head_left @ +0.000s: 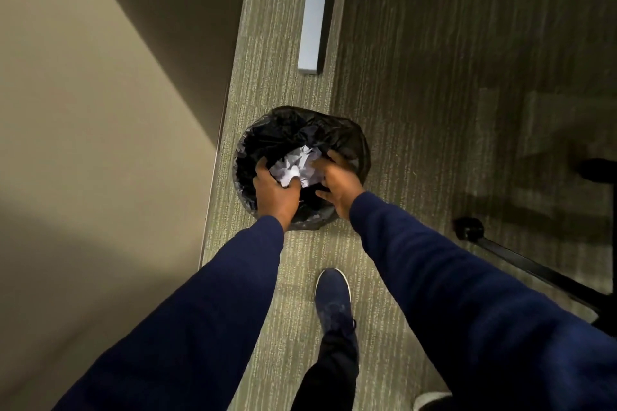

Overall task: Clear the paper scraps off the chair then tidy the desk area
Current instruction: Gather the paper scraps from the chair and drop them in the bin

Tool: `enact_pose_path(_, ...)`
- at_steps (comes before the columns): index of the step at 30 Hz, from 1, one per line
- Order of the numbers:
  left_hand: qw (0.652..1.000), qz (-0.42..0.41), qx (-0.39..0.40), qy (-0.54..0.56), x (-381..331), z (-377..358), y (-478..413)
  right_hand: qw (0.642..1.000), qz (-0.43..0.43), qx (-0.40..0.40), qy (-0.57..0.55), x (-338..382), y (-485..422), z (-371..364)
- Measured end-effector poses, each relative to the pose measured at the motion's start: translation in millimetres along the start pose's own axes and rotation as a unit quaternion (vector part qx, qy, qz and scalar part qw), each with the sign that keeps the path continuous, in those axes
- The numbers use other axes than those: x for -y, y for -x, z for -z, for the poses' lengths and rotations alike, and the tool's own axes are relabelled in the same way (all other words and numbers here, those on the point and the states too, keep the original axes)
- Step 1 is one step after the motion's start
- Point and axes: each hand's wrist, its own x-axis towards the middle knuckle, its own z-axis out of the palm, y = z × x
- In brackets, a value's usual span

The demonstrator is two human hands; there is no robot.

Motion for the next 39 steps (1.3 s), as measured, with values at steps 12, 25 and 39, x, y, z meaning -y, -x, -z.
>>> enact_pose_path(12, 0.999, -0.051, 0.004, -0.015, -71, -20, 95, 0.997, 0.063, -0.029, -0.044, 26, 105, 79)
enact_pose_path(25, 0.99, -0.092, 0.109, 0.007, -159, -123, 261, 0.978, 0.133, -0.096, -0.13, 38, 270, 238)
enact_pose_path(39, 0.935, -0.195, 0.273, -0.114, -168, -269, 447, 0.941, 0.201, -0.229, -0.145, -40, 379, 424)
